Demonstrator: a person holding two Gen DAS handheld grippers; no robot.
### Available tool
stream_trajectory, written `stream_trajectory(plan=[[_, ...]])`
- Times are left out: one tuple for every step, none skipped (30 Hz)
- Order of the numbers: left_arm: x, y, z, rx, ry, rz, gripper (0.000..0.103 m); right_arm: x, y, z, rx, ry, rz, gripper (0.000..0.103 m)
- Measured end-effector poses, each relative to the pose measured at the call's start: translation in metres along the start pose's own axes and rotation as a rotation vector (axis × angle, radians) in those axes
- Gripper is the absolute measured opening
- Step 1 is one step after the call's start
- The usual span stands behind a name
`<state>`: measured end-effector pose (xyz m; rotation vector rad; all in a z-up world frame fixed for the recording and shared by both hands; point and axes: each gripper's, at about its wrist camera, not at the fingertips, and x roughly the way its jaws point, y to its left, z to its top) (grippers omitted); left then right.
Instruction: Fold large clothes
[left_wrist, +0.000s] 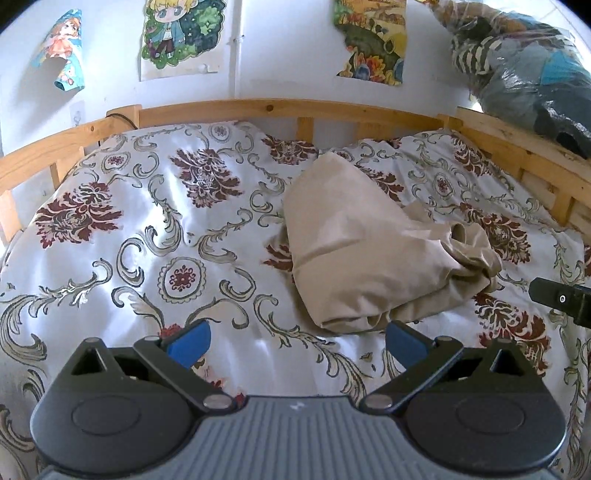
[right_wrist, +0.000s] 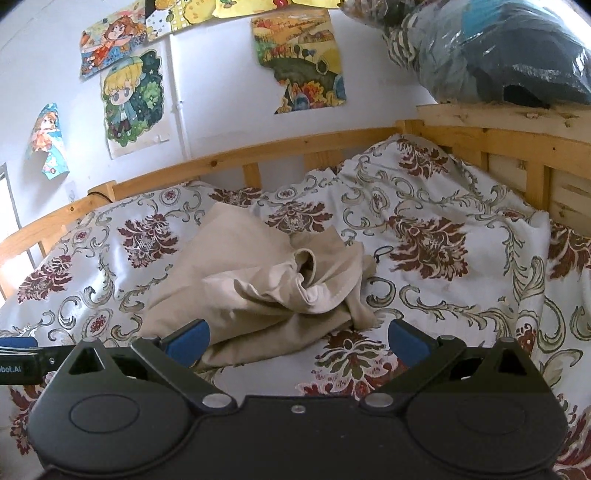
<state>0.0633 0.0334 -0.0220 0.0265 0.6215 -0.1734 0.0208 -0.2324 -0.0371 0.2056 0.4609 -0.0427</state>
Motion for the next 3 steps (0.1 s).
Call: stream_trajectory(plan=[[-0.0001, -0.0005, -0.0003, 0.000, 0.002, 0.002, 0.102, 0.0003, -0.0005, 0.0002, 0.000, 0.002, 0.001, 0.102], [0.0000, -0.0001, 0.0000, 0.000, 0.002, 0.001, 0.102, 0.0005, -0.0003, 0.0000, -0.001, 0.003, 0.000, 0.102], [0.0002, 0.0002, 0.0000, -0.001, 0.003, 0.001, 0.102, 0.0005, -0.0004, -0.0002, -0.003, 0.004, 0.000, 0.102]])
